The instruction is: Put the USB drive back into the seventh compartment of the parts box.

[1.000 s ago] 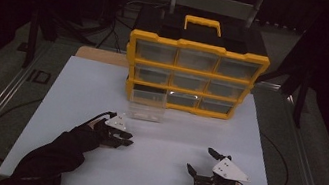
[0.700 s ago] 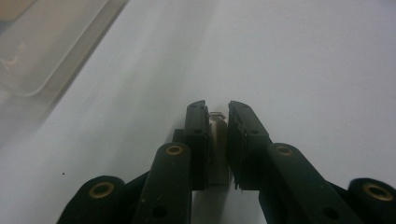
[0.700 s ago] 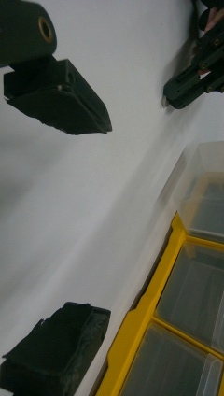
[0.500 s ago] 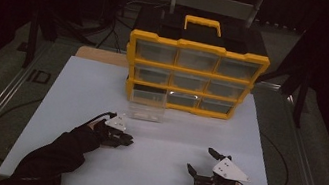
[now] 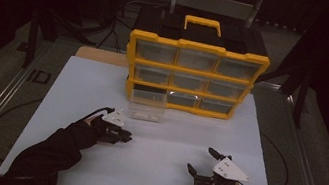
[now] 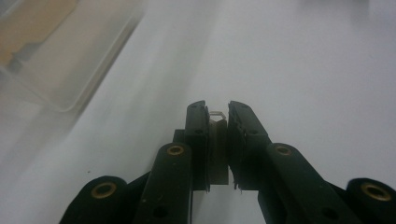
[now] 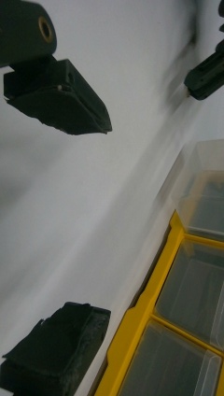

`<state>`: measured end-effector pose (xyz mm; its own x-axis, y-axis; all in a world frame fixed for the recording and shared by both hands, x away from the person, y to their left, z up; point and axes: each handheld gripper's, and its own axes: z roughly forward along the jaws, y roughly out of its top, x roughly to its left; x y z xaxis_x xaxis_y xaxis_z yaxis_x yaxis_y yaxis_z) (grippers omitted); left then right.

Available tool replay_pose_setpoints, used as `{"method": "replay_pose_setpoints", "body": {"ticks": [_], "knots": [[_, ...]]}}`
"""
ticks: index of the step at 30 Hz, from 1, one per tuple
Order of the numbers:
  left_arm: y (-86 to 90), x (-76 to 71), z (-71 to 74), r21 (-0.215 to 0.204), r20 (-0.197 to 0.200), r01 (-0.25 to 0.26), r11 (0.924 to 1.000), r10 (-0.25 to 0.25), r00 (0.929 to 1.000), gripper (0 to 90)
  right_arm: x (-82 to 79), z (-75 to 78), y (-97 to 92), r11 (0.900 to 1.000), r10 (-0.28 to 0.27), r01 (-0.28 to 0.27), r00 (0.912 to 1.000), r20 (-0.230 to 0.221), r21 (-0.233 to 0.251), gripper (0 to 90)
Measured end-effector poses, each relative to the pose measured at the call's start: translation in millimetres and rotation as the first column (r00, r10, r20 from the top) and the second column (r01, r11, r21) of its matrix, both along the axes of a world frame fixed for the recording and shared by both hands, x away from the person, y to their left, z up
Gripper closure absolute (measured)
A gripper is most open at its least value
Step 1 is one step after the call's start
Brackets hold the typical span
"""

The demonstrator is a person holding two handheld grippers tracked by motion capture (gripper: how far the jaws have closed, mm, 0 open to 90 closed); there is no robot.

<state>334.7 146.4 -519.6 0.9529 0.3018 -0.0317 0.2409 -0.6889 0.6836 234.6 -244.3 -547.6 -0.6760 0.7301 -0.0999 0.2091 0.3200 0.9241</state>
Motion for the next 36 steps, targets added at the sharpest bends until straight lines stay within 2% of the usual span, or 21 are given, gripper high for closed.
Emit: {"method": "replay_pose_setpoints", "body": {"ticks": [10,17,28,36], "knots": [[-1.1,0.8,14.2,0.009,0.014,0.017,0.9998,-0.017,0.9998,79.8,0.4,0.5,-0.4,1.0000,-0.006,0.006,1.0000,0.005,0.004,9.5],[-2.4,3.6,25.2,-0.002,0.007,0.017,0.9999,-0.017,0.9998,79.8,-0.1,0.3,0.0,1.0000,-0.001,0.001,1.0000,0.003,0.001,9.5],[-5.2,4.5,46.3,-0.010,0.037,0.037,0.9993,-0.036,0.9986,79.8,0.1,0.5,-0.6,1.0000,-0.001,0.001,1.0000,0.006,0.004,9.5],[-7.2,8.9,58.9,-0.025,0.057,0.024,0.9994,-0.022,0.9981,79.8,0.6,0.9,-0.5,1.0000,-0.003,0.003,1.0000,0.008,0.006,9.5]]}}
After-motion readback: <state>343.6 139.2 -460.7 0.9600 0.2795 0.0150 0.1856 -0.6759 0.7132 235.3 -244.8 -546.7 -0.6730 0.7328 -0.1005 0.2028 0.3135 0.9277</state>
